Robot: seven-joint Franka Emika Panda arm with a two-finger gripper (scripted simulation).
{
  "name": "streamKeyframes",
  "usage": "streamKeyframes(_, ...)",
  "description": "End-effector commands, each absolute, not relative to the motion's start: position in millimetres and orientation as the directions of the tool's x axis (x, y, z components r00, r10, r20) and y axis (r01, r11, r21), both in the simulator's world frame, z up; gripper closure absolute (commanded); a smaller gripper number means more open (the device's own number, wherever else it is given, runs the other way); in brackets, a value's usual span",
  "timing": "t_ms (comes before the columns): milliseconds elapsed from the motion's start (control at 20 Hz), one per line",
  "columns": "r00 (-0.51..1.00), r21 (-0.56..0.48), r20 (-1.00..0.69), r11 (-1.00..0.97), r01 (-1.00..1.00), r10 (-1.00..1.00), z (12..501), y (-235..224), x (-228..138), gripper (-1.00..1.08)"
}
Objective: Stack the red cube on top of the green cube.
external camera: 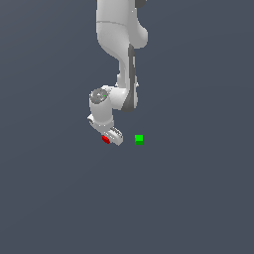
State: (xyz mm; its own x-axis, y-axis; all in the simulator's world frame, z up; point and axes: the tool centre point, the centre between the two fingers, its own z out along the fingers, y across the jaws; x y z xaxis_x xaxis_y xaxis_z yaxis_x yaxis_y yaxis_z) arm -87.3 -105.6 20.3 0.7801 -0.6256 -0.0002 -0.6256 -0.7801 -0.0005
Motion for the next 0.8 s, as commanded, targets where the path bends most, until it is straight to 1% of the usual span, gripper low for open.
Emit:
streamKeyframes(0,0.78,0.0,0.0,-0.78,-0.626,-0.626,20,-106,-87,1.08)
streamKeyframes(400,0.78,0.0,0.0,-0.78,-0.625,-0.625,30,-106,-88,1.08)
streamKeyframes(750,0.78,-0.001,0.0,-0.78,-0.626,-0.626,66,-105,-89,1.08)
